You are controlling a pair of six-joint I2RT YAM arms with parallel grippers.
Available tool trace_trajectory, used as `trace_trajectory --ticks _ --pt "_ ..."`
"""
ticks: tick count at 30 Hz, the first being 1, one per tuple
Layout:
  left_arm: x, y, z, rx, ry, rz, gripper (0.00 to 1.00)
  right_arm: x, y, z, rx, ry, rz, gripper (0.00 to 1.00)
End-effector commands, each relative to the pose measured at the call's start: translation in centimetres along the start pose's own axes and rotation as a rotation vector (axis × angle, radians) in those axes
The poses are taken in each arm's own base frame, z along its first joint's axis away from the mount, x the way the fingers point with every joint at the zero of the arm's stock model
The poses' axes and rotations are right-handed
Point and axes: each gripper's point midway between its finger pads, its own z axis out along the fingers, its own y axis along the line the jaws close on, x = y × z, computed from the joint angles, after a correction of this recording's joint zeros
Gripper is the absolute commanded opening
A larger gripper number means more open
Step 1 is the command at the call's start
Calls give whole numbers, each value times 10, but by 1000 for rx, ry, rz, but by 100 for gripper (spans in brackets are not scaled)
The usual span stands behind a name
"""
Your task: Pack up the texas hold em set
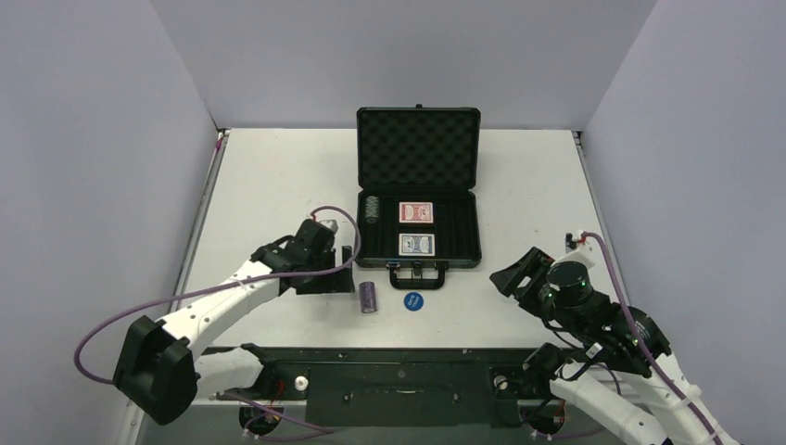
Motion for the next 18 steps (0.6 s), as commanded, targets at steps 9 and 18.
trace_trajectory --ticks 9,18 --pt "-13 -91 52 131 7 1 83 -23 11 18 79 -66 -24 62" --pt "-15 -118 77 125 1 -65 81 -31 39 35 59 -28 -184 64"
